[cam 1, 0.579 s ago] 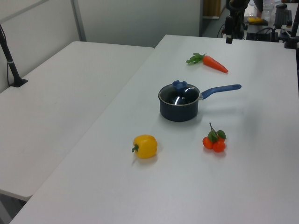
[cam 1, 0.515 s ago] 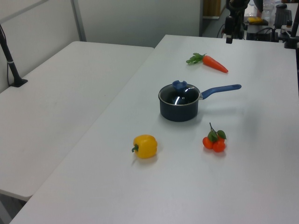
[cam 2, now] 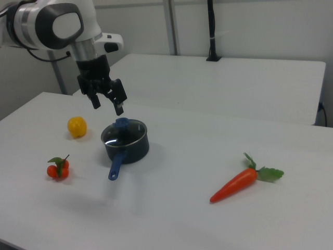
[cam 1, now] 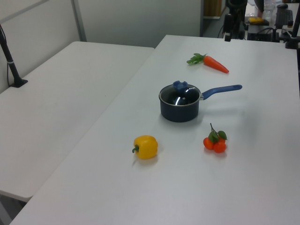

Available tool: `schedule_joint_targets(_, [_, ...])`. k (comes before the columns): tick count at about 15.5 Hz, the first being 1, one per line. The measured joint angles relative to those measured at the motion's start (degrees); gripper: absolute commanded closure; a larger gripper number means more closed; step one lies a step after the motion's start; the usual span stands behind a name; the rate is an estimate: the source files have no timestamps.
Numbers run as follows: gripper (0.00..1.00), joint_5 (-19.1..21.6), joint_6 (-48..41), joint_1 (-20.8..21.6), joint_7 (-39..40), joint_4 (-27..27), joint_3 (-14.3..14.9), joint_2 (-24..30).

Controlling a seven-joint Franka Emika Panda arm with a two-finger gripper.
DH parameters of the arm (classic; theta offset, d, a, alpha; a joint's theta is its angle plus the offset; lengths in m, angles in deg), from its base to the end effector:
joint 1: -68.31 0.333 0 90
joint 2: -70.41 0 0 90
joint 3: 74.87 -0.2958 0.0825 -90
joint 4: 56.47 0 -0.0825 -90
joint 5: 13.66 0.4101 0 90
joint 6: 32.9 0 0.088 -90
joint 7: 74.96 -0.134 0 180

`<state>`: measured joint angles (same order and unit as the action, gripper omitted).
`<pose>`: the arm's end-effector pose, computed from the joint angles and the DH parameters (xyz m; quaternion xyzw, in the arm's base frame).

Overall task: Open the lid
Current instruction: 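Move the open gripper over the pot and lower onto the blue lid knob, then close the gripper around the blue knob of the glass lid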

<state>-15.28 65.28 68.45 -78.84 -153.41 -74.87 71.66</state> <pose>0.5860 -0.0020 0.5420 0.9992 -0.0309 0.0222 0.0133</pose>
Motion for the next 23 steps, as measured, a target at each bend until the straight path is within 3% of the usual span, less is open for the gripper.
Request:
schedule_joint_targets(4, [0.0,1.6,1.4,0.3,0.4,7.5,-0.4,-7.2])
schedule_joint_targets(7, [0.0,1.8,7.3,1.5,1.5,10.7,-0.9,-12.8])
schedule_joint_targets(14, [0.0,1.8,15.5,7.3,5.4,11.4,-1.2,-21.2])
schedule_joint_targets(23, [0.0,1.8,19.5,8.4,5.6,11.6,-1.2,-26.0])
